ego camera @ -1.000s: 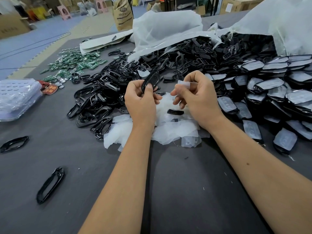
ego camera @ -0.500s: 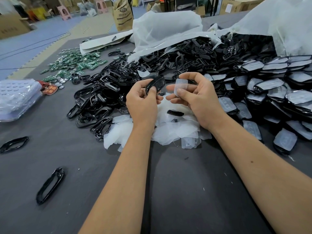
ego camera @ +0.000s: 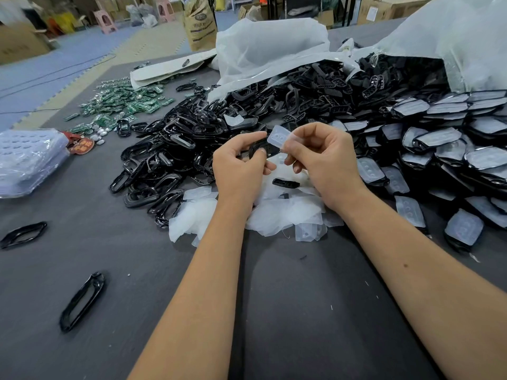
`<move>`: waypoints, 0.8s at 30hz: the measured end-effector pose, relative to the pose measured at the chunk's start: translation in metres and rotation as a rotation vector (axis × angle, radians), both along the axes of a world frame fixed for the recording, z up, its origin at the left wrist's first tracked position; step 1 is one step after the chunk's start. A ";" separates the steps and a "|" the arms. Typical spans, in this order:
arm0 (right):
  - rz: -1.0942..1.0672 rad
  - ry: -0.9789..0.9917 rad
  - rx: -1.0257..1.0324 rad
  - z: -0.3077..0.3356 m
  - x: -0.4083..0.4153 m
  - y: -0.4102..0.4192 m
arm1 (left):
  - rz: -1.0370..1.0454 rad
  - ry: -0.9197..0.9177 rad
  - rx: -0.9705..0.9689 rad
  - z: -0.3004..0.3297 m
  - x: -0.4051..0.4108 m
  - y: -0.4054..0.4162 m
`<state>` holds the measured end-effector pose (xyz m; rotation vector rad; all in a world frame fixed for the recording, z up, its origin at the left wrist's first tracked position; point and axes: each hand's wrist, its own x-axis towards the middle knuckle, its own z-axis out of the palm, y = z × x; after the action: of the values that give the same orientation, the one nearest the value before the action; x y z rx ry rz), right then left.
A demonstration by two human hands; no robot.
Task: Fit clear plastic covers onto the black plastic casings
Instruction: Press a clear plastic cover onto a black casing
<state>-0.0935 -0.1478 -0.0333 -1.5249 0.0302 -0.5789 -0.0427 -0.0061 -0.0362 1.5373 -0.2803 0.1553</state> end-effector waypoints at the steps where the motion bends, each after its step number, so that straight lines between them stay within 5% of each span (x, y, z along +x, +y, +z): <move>1: -0.003 -0.003 0.000 0.000 0.000 0.000 | -0.011 0.000 0.008 0.000 0.000 0.000; 24: -0.175 0.063 -0.100 -0.005 0.003 0.001 | -0.225 0.104 -0.110 0.006 -0.005 0.001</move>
<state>-0.0903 -0.1465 -0.0386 -1.6476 0.1876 -0.6792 -0.0480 -0.0053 -0.0306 1.3890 -0.3538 -0.0855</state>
